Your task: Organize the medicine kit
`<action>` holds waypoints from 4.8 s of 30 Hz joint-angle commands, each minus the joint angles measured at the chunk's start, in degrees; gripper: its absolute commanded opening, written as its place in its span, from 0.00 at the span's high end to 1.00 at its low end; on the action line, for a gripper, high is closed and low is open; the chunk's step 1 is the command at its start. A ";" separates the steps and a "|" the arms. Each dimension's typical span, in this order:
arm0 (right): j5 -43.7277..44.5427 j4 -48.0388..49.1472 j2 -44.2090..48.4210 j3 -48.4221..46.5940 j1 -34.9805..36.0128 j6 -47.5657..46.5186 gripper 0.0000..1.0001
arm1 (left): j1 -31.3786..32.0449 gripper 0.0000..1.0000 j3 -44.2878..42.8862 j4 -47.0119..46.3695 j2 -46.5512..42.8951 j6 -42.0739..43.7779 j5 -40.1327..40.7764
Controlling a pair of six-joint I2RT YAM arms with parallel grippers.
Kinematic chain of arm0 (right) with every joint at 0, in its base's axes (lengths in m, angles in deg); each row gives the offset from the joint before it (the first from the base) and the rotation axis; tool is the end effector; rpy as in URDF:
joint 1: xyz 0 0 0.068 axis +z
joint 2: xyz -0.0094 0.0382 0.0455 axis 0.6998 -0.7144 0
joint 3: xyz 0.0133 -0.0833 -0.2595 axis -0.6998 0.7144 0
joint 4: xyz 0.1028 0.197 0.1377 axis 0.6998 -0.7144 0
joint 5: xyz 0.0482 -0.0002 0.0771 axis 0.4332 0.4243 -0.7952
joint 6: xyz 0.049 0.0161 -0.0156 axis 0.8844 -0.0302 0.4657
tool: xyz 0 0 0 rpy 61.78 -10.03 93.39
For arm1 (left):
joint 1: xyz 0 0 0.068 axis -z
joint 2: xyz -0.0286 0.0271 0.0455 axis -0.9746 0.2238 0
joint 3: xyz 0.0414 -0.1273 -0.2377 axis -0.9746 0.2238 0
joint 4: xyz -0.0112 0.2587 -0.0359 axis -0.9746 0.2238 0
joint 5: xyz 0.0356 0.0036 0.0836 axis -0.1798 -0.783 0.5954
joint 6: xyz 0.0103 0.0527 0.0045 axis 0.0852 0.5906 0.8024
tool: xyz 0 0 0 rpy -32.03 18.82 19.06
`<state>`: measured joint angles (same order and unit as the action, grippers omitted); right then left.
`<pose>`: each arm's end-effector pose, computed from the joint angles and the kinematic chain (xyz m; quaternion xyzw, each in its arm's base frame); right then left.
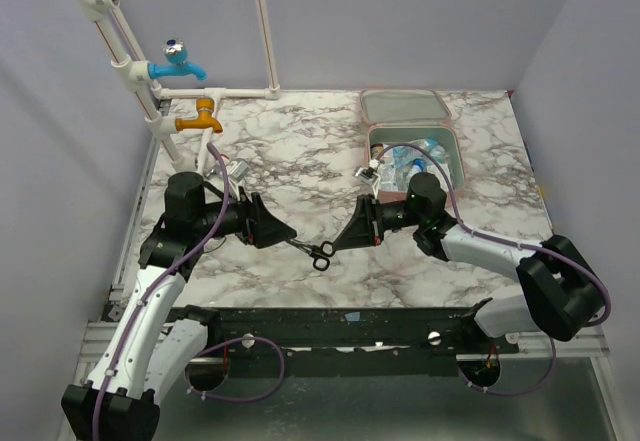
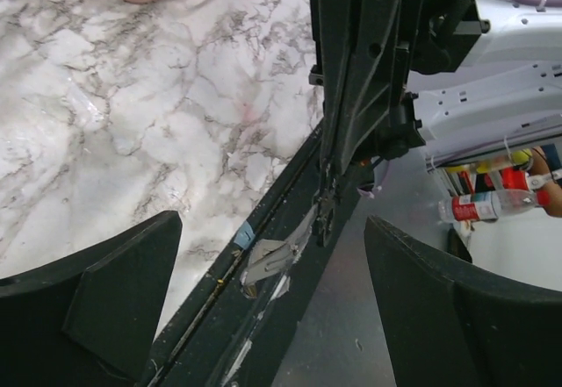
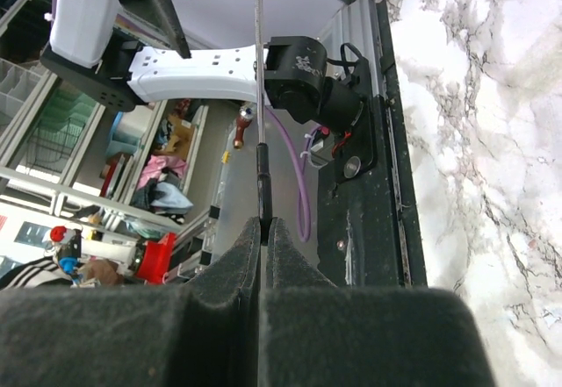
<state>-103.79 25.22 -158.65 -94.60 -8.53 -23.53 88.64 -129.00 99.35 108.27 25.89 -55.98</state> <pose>0.2056 0.1881 0.2409 -0.2819 0.6530 0.6835 0.1641 0.1538 -0.0606 0.3114 0.1323 0.7810 -0.5166 0.3250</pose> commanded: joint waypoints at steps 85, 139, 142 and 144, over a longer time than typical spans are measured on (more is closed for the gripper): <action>22.80 40.92 -6.33 6.44 3.73 22.50 0.57 | -0.50 1.00 12.69 -29.26 -9.35 -36.87 7.79; 46.51 -47.27 13.08 -15.32 -13.27 -17.30 0.99 | -0.47 0.09 0.93 3.07 -10.13 -6.86 19.14; 52.38 -51.38 13.96 -16.77 -13.62 -18.62 0.99 | -0.47 0.08 2.14 3.56 -10.14 -6.08 19.22; 56.39 -53.95 14.50 -17.55 -13.72 -19.20 0.99 | -0.42 0.08 2.85 3.53 -9.99 -5.77 19.24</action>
<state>-57.87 -20.52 -146.39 -108.89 -21.84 -39.47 88.38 -127.82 101.10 98.50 17.35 -38.17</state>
